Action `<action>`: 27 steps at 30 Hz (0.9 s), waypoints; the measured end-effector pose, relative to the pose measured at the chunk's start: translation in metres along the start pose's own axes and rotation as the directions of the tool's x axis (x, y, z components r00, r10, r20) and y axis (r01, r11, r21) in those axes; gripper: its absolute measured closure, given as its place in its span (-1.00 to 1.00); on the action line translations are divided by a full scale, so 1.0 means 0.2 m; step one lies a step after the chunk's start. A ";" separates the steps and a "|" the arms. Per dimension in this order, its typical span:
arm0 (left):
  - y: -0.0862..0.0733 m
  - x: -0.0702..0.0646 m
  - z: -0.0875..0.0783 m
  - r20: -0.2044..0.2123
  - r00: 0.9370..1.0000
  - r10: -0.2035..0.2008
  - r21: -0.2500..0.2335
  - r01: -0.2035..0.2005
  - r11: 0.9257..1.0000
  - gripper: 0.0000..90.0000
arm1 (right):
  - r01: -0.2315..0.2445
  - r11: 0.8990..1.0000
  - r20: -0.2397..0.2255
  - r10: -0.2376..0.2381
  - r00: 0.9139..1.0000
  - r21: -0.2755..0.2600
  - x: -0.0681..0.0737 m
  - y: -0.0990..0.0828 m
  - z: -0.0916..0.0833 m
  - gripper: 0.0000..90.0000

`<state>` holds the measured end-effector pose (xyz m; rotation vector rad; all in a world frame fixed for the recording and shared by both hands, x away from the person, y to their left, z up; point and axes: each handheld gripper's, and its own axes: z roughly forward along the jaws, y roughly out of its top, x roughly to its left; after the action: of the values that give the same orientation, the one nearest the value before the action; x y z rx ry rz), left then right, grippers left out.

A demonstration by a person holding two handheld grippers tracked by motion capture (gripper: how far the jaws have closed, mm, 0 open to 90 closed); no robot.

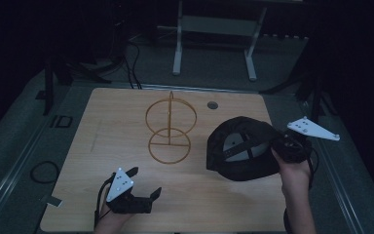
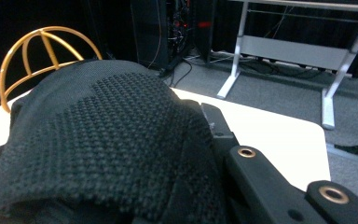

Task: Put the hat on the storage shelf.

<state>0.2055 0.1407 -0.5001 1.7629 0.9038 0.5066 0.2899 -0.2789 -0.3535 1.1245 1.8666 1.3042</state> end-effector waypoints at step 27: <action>0.38 -0.28 0.35 0.206 0.972 0.110 -0.059 -0.100 0.993 -0.81 | 0.044 0.998 -0.134 -0.051 0.990 -0.054 0.17 0.01 -0.01 0.99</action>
<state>0.2448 0.0420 -0.4505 1.7885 0.6491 0.3988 0.2725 -0.2497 -0.3497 0.9810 1.9332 1.4239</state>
